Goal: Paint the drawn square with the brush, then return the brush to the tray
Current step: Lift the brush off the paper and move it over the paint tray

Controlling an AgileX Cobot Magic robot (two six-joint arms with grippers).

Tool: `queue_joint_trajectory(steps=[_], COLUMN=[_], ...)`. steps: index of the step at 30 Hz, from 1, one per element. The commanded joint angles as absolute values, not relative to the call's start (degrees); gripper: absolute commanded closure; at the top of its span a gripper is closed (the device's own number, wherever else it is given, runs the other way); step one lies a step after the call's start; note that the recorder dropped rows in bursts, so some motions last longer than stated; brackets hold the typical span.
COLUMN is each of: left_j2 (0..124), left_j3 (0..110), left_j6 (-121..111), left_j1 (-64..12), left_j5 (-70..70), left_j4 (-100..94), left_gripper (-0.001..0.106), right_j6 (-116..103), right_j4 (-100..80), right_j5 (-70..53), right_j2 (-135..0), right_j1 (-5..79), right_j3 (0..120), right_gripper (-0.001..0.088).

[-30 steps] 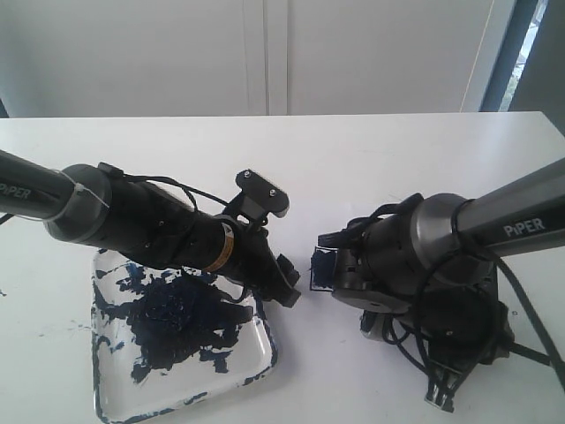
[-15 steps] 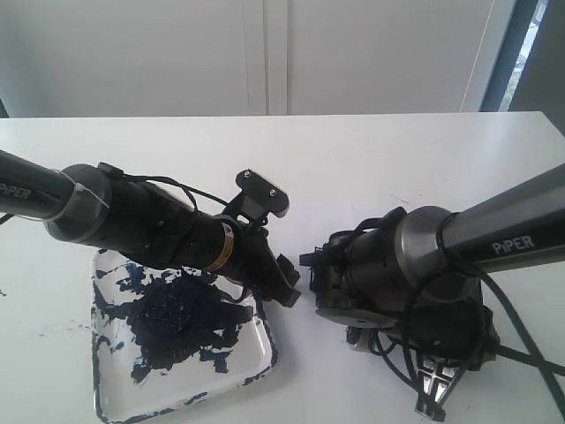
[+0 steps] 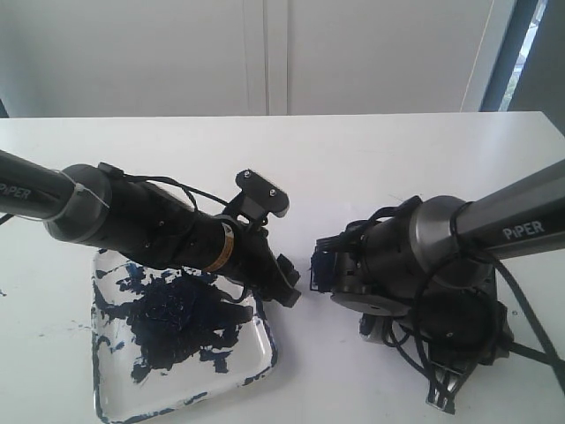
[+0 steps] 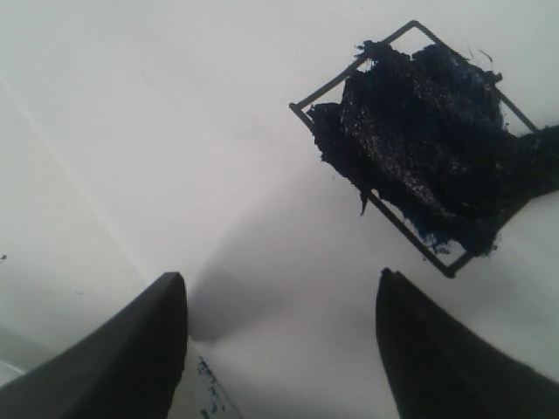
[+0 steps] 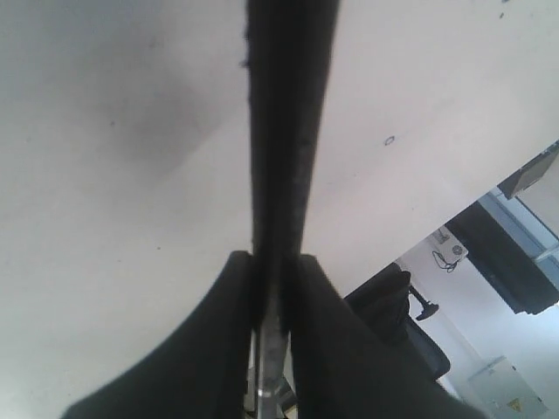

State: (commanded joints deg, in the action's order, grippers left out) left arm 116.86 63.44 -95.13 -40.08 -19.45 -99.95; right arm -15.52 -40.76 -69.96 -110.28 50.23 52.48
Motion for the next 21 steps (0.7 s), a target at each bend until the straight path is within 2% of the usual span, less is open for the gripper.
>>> queue_joint_trajectory(steps=[12, 21], left_j2=[114.54, 106.16], left_j3=[63.44, 63.44], left_j6=[-95.55, -96.00], left_j1=[-40.08, -40.08], left_j5=[-9.38, -5.47], left_j4=[-99.47, -99.02], left_gripper=[0.039, 0.039], right_j6=[-20.62, -24.13], right_j4=[-41.58, -35.25], right_j5=[-68.63, -57.56], right_j2=[-104.36, -98.74], right_j1=[50.23, 50.23], right_j3=[52.48, 52.48], right_gripper=[0.0868, 0.0868])
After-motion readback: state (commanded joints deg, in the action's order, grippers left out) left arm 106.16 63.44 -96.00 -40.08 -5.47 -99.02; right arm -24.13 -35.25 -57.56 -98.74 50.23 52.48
